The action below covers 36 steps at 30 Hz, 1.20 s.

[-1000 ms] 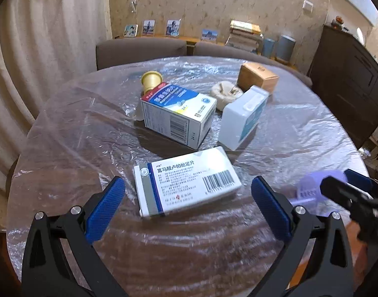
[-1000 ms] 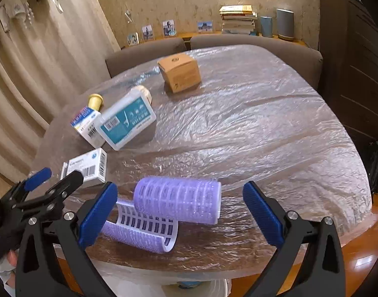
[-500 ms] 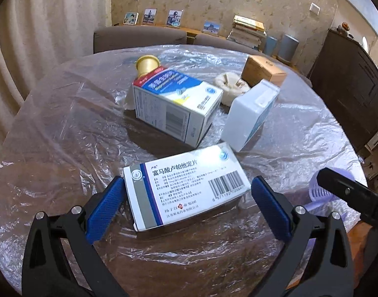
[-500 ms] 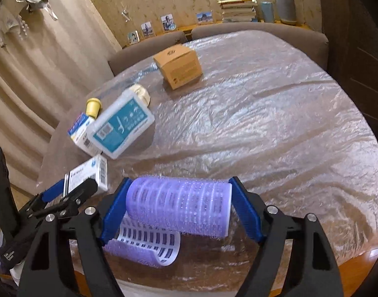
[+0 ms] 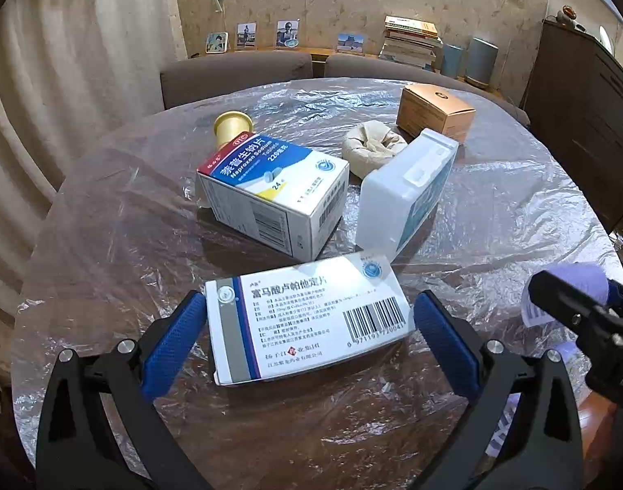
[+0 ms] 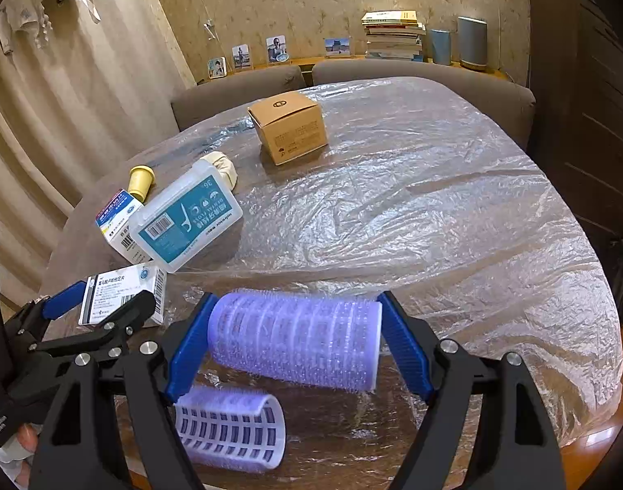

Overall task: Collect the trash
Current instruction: 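Lift the medicine box and hair roller and carry them over the white bucket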

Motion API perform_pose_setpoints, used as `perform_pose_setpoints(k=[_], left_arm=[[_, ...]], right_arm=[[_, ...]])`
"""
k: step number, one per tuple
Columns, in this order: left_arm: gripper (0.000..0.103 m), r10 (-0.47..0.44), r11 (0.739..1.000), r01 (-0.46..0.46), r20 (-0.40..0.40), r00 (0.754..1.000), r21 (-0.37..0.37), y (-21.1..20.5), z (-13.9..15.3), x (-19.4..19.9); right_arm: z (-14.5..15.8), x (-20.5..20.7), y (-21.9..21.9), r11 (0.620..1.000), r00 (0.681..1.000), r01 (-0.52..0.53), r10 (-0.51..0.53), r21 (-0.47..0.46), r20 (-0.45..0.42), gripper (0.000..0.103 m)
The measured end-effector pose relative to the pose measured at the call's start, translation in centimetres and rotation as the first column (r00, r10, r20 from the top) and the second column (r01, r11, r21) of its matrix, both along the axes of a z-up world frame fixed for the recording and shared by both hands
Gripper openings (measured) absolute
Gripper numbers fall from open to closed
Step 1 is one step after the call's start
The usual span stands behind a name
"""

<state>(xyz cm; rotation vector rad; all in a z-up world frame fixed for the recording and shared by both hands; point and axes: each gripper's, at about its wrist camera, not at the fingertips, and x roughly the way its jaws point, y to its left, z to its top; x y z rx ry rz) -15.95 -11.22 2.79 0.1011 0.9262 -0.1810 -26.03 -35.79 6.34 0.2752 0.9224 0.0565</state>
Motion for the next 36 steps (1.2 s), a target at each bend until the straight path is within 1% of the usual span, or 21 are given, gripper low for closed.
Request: perform_pose_setpoints(k=[3,6,7,11,13,17,21,23,24,27,33,36], left_arm=[[0.102,0.003,1.000,-0.004,-0.029,1.000,-0.031,0.2,-0.1,0.3],[0.102,-0.002,1.000,0.001,-0.029,1.000,-0.022,0.0,-0.2,0.1],[0.102,-0.003,1.000,0.003,-0.030,1.000,-0.011,-0.1,-0.3,0.0],[0.102,0.009,0.996,-0.010,0.003,1.000,0.090,-1.3,-1.2,-0.4],[0.102,0.013,0.993,-0.016,0.028,1.000,0.113,-1.4,-1.4,-0.7],[0.102,0.021,0.995,-0.025,0.042,0.999,0.096,-1.1,-1.5,-0.7],[0.101,0.003,0.999,-0.006,0.065,0.998,0.045,-0.2,-1.2,-1.2],[0.101,0.011,1.000,-0.011,0.067,0.998,0.001,0.6,-0.9,-1.5],[0.101,0.017,1.000,-0.016,0.074,0.997,-0.006,0.9,-0.7,-1.7],[0.101,0.024,1.000,-0.023,0.102,0.995,-0.013,1.5,0.2,-2.1],[0.101,0.013,0.999,-0.009,0.113,0.994,-0.035,2.4,1.2,-3.0],[0.101,0.005,0.999,0.001,0.119,0.993,-0.045,2.8,1.7,-3.7]], right_arm=[[0.1,0.0,-0.2,1.000,1.000,0.000,0.000,-0.003,0.007,0.078],[0.1,0.1,-0.4,1.000,1.000,0.005,-0.005,0.000,0.011,0.078],[0.2,0.1,-0.5,1.000,1.000,0.007,-0.007,0.001,0.013,0.078],[0.2,0.2,-0.7,1.000,1.000,0.007,-0.007,0.005,0.013,0.078],[0.2,0.2,-0.6,1.000,1.000,0.007,-0.007,0.004,0.013,0.078],[0.3,0.1,-0.6,1.000,1.000,-0.006,0.006,0.004,0.018,0.078],[0.4,-0.2,-0.6,1.000,1.000,-0.013,0.013,-0.002,0.027,0.078],[0.6,-0.2,-0.7,1.000,0.999,-0.012,0.012,0.002,0.032,0.078],[0.6,-0.2,-0.7,1.000,0.999,-0.011,0.011,0.003,0.034,0.078],[0.9,-0.3,-0.7,1.000,0.999,-0.017,0.016,0.012,0.045,0.078],[1.4,-0.4,-0.7,0.998,0.998,-0.037,0.034,0.045,0.062,0.078],[2.2,-0.7,-0.6,0.997,0.994,-0.062,0.057,0.054,0.090,0.078]])
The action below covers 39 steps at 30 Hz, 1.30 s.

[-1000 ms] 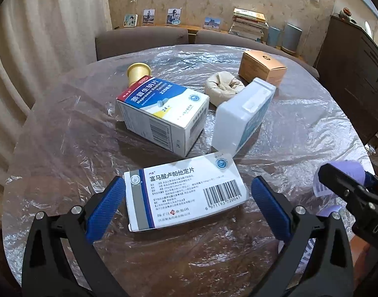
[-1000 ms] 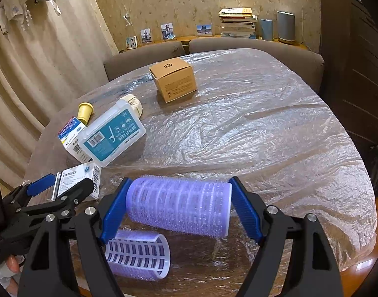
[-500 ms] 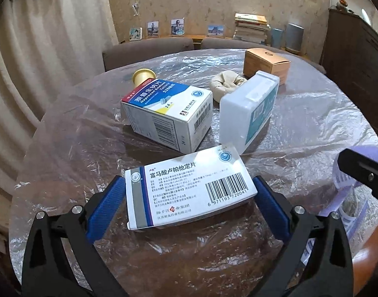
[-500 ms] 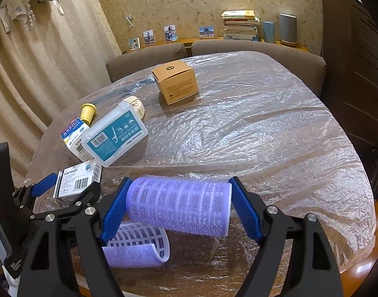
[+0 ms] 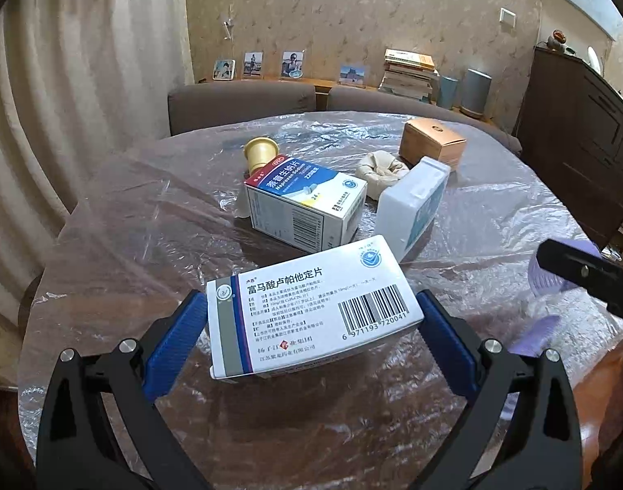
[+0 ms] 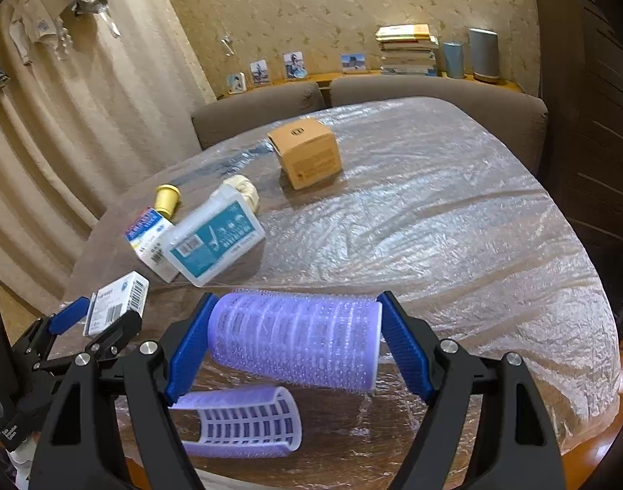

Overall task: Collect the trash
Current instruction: 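Lift the medicine box and hair roller and carry them over the white bucket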

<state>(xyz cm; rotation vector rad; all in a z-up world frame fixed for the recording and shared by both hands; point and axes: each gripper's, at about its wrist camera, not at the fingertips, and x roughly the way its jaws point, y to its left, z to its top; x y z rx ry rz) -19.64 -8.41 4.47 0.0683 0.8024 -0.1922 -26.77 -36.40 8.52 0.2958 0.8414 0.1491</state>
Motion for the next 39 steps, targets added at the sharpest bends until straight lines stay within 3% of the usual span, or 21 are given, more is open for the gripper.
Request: perform_pose_setpoints(k=[8,23,39], left_arm=[[0.101,-0.028,0.999,0.028,0.024,0.999,-0.029,0.3,1.6,-1.4],[0.101,-0.055,0.998,0.056,0.046,0.997,-0.015,0.5,2.8,-5.3],[0.101,-0.079,0.997,0.079,0.023,0.997,-0.014,1.2,2.8,-10.4]], right_arm=[[1.8,-1.0,0.2,0.998,0.998,-0.061,0.060,0.035,0.037,0.078],[4.0,-6.1,0.8,0.983,0.985,-0.167,0.163,0.077,0.060,0.078],[3.2,-11.6,2.0,0.957,0.959,-0.282,0.281,0.071,0.028,0.078]])
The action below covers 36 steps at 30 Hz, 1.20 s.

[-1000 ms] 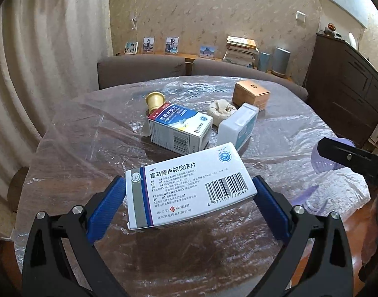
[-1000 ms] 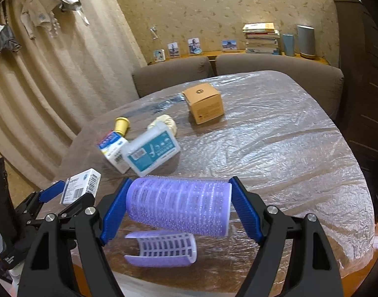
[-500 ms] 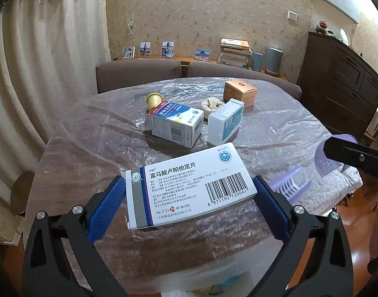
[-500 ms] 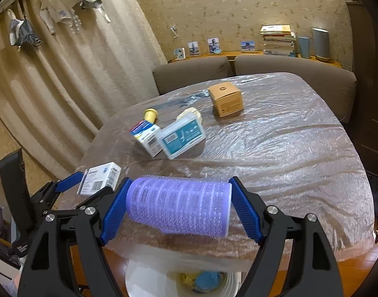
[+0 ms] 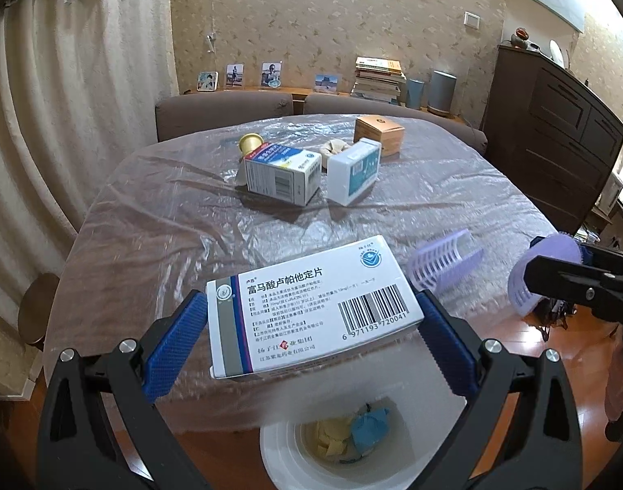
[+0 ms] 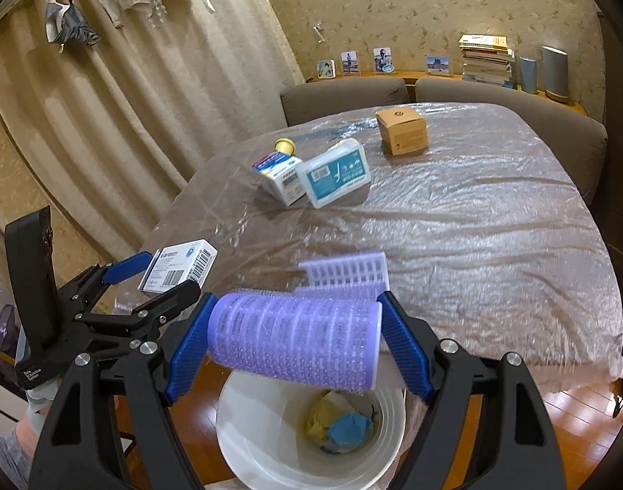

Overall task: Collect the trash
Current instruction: 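Lift the medicine box and hair roller and carry them over the white bucket, then open the right tool to drop the hair roller into the bucket while the left tool holds the box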

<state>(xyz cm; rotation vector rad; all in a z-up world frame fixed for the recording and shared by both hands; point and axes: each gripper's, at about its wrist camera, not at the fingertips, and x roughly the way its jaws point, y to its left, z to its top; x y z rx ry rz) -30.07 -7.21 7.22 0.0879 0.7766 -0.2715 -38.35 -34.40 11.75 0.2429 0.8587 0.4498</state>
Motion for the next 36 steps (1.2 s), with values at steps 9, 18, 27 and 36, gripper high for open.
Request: perform_pose_setpoints(k=[9,18,27,36], left_arm=[[0.101,-0.023,1.000,0.023,-0.028,0.999,0.012,0.0,-0.6,-2.8],[0.101,-0.052,0.998,0.055,-0.059,0.997,0.035,-0.4,-1.7,-5.0],[0.101,-0.073,0.995,0.080,-0.099,0.992,0.063,-0.7,-3.4,-6.7],[0.101,-0.089,0.992,0.100,-0.128,0.988,0.078,-0.9,-4.9,-7.6]], right_arm=[[-1.0,-2.2,-0.2,1.000,0.999,-0.022,0.021,-0.011,-0.030,0.078],[-2.1,-4.2,0.3,0.998,0.998,-0.047,0.045,-0.039,-0.054,0.078],[-3.6,-5.1,1.1,0.996,0.994,-0.070,0.065,-0.054,-0.088,0.078],[-4.8,-5.8,1.8,0.994,0.990,-0.083,0.075,-0.069,-0.119,0.078]])
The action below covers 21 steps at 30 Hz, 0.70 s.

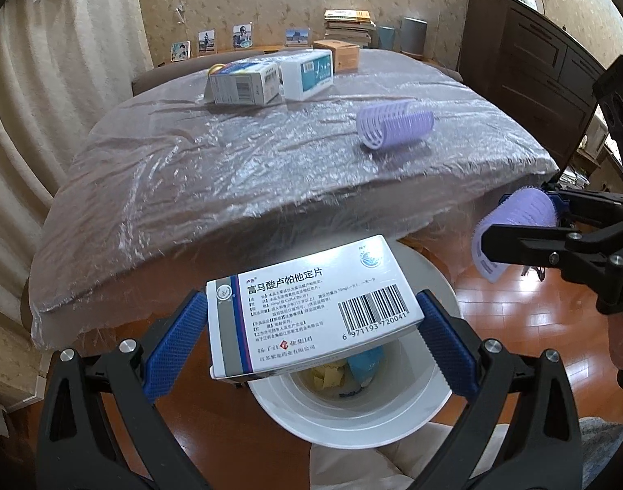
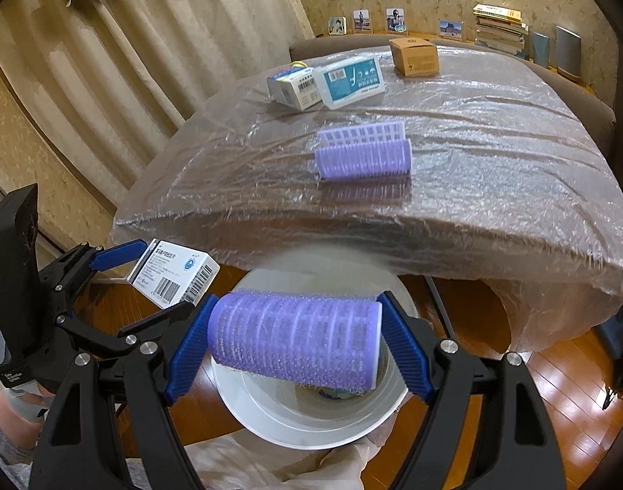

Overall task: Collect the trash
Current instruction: 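Open the right tool to drop the hair roller into the bucket while the left tool holds the box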

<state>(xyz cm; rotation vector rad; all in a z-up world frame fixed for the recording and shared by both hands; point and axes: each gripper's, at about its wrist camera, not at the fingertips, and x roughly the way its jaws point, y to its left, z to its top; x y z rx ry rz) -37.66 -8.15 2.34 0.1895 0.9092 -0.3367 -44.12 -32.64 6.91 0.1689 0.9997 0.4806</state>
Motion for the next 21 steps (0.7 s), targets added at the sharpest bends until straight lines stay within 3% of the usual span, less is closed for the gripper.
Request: perform_pose_setpoints(k=[21], left_arm=[[0.101,-0.058,0.998,0.061,-0.092,0.994,0.029,-0.7,-3.9,-0.4]], right_arm=[[-2.2,0.3,1.0,1.000,0.999,0.010,-0.011,-0.027,-0.047,0.078]])
